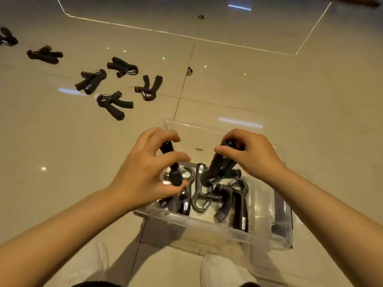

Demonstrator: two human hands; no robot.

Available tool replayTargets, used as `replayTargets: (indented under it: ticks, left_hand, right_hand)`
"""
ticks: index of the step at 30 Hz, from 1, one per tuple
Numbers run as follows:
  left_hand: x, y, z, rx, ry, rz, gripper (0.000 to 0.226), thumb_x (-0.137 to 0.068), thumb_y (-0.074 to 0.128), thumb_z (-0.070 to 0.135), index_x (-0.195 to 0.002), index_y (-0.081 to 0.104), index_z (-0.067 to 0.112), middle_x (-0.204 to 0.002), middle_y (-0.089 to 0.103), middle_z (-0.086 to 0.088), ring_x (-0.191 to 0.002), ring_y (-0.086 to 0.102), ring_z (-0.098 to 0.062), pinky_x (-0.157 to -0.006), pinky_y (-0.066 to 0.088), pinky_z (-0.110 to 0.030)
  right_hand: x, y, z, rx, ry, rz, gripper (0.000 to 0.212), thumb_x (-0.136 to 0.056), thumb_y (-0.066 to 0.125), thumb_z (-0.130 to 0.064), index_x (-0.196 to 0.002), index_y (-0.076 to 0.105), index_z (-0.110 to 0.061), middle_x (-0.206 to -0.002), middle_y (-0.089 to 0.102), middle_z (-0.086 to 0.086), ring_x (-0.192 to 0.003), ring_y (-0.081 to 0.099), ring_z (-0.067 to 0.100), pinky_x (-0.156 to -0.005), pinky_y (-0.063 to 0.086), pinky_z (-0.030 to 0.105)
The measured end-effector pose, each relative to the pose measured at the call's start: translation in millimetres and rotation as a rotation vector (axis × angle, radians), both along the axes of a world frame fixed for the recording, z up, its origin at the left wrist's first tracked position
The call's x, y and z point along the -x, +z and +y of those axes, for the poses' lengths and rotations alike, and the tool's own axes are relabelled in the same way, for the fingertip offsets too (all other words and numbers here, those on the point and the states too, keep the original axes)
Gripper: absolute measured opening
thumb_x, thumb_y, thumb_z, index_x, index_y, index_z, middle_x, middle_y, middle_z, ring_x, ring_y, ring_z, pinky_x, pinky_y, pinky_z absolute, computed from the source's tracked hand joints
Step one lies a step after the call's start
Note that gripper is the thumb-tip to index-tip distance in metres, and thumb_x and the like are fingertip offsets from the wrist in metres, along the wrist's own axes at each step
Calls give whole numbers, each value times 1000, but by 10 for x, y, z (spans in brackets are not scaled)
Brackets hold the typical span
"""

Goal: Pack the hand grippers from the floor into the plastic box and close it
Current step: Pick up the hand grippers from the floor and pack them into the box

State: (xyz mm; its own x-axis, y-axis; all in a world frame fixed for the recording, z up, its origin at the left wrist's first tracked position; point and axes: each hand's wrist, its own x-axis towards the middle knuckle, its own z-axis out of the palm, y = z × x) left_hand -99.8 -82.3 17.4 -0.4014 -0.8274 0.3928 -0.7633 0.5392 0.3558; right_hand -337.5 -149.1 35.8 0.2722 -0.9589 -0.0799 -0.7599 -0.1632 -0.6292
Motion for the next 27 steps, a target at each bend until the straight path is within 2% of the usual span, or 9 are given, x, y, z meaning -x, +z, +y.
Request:
replayTargets:
  ticks: [2, 6, 11, 16, 20, 22, 24, 27]
  left_hand:
    - [-58, -144, 19, -22, -34, -9, 36, -69, 69, 43, -102, 64, 27, -121, 47, -2, -116, 44, -30, -94, 37, -34]
    - [-157, -275, 29, -81, 58, 25, 37, -71, 68, 46, -98, 70, 20, -115, 51, -6, -110, 45, -29, -91, 36, -31]
    - [-230, -450, 85, -110, 70, 20, 37, -70, 69, 46, -101, 67, 24, -116, 51, -4, -115, 46, -32, -88, 42, -50]
    - [-190, -516, 128, -144, 112, 26, 36, -70, 65, 48, -101, 63, 31, -116, 50, 2, -119, 45, -28, -89, 35, -44]
    - [-173, -521, 126, -138, 122, 0, 36, -68, 64, 48, -99, 66, 29, -116, 49, 1, -118, 45, -29, -89, 32, -42]
    - [-177, -523, 125, -143, 125, -4, 36, -68, 64, 48, -99, 67, 29, -116, 48, 2, -119, 45, -30, -89, 31, -42]
    - [-185, -523, 127, -146, 129, -4, 35, -68, 65, 46, -98, 68, 28, -117, 48, 2, -119, 45, -29, -90, 31, -41]
    - [-189, -532, 128, -137, 136, -4, 34, -68, 65, 46, -96, 70, 27, -116, 51, 0, -118, 45, -29, -91, 28, -37]
  right_hand:
    - [-57, -212, -45, -6, -9, -38, 27, -80, 64, -48, -95, 65, -26, -83, 62, -15, -76, 57, 3, -65, 43, 19]
    - [-165, -438, -43, -58, 91, 17, 30, -84, 62, -47, -101, 66, -23, -89, 64, -9, -80, 57, 10, -72, 46, 28]
    - [-195, -566, -79, -187, 157, 56, 32, -85, 60, -47, -105, 65, -23, -92, 63, -7, -78, 55, 8, -67, 40, 23]
    - [-230, -787, -141, -293, 185, 100, 32, -87, 59, -45, -103, 66, -18, -97, 65, 0, -89, 58, 16, -78, 46, 30]
    - [-267, -1013, -189, -367, 187, 165, 36, -92, 52, -45, -107, 63, -15, -99, 65, 4, -90, 58, 20, -76, 44, 32]
    - [-297, -1128, -192, -264, 163, 259, 36, -95, 48, -43, -112, 59, -15, -106, 62, 6, -95, 55, 23, -76, 44, 33]
    - [-309, -1212, -174, -76, 188, 470, 34, -96, 46, -37, -122, 52, -15, -117, 54, 7, -105, 49, 27, -77, 46, 37]
    - [-284, -1283, -115, 83, 403, 681, 40, -94, 48, -30, -131, 42, -17, -130, 45, 9, -114, 42, 30, -79, 46, 41]
